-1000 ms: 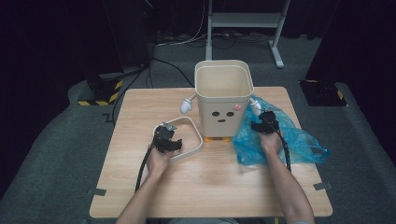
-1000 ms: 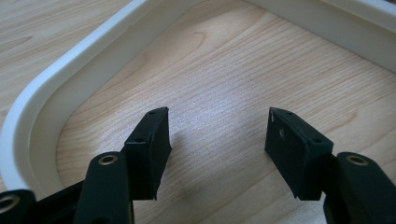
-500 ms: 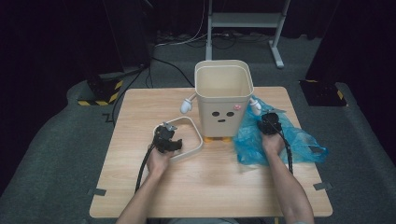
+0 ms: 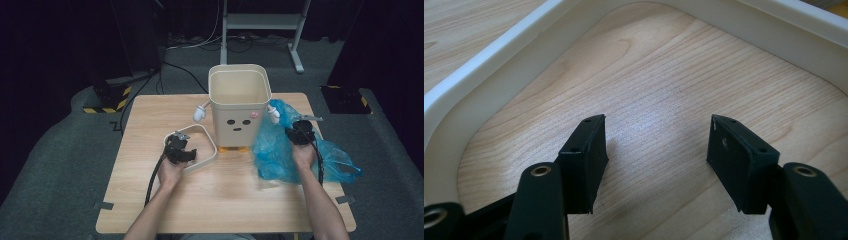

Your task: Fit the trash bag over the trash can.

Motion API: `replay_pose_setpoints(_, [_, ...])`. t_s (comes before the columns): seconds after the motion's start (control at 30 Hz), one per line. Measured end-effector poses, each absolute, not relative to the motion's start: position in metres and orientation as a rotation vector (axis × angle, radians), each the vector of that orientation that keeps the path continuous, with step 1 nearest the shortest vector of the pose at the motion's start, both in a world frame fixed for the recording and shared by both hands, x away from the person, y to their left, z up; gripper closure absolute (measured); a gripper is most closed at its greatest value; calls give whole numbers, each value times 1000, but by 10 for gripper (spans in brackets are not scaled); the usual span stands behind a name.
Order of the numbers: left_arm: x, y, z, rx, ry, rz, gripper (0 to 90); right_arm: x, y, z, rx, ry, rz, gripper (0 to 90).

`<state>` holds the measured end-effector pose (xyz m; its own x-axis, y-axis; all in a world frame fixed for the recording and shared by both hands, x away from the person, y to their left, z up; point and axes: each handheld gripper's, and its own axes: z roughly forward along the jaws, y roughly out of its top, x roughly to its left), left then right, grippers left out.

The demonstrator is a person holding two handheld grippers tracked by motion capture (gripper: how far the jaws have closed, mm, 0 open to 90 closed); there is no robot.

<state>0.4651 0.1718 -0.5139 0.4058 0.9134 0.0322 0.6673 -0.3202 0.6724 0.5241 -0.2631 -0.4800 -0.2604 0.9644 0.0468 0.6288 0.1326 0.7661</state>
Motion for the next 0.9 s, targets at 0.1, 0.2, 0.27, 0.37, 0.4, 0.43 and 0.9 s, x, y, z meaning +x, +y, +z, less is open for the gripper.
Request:
replay_pose_setpoints(0.1, [465,172,-514,2089,1344,545,404,519,-270,-471,1518,1940,965,893])
replay_pose_setpoints(0.2, [464,171,-513,2095,1341,538,400,515,-276,-463,1513,1924,980,893])
replay_pose_setpoints(0.27, [464,172,-513,2093,1340,534,395,511,-281,-458,1512,1911,995,893])
replay_pose_setpoints(0.37, [463,173,-510,2072,1336,523,392,506,-285,-451,1512,1900,1000,894])
replay_pose_setpoints(0.4, [463,173,-510,2072,1331,528,392,505,-287,-449,1510,1897,997,893])
replay_pose_setpoints(0.43, [463,174,-509,2066,1331,528,392,504,-288,-448,1506,1897,996,893])
replay_pose_setpoints(0.9, [458,180,-497,2005,1311,499,368,484,-305,-426,1491,1856,1037,894])
